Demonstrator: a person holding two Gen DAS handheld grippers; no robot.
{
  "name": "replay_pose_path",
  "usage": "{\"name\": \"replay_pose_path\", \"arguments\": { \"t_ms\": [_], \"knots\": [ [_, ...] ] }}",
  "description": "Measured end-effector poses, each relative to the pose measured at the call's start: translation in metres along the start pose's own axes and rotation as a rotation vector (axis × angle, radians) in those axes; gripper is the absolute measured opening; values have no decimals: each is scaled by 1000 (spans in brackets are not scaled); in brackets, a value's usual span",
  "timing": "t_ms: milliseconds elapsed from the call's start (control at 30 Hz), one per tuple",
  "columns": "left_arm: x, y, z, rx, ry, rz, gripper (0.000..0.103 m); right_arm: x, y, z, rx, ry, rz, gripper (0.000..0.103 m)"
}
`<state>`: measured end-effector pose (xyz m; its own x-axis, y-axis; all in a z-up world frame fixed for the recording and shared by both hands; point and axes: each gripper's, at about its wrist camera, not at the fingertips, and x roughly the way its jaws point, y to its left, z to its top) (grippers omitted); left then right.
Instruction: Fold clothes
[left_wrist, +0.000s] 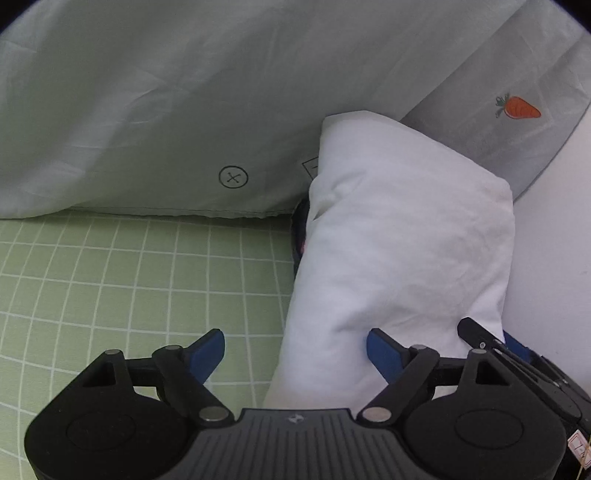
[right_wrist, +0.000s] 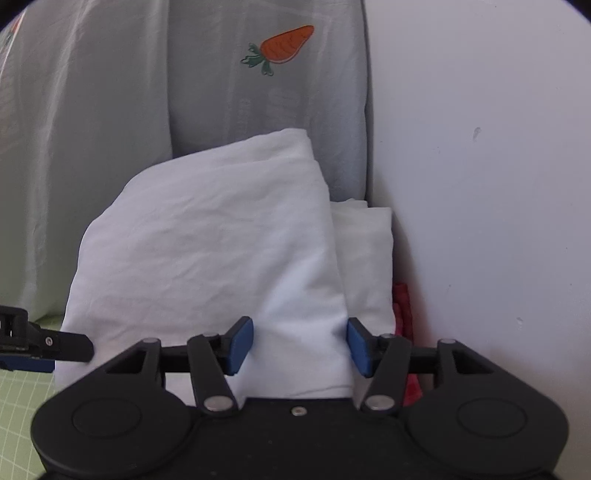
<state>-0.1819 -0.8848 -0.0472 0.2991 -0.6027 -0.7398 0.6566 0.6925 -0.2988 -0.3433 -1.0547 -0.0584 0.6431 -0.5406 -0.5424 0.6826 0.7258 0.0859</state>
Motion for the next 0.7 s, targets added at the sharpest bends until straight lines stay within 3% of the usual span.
{"name": "replay_pose_path", "arguments": {
  "t_ms": [167,400,500,700],
  "knots": [
    [-12,1,-25,53,25,35,85,-24,4,-21,-29,33,22,69],
    [-61,18,-70,77,49,44,85,-67,6,-55,49,186,33,77],
    [-85,16,-87,126,30,64,85,-103,9,-79,64,203,7,79],
    [-136,15,-126,211,-21,71,86,-171,23,-106,42,157,-12,97]
  ]
}}
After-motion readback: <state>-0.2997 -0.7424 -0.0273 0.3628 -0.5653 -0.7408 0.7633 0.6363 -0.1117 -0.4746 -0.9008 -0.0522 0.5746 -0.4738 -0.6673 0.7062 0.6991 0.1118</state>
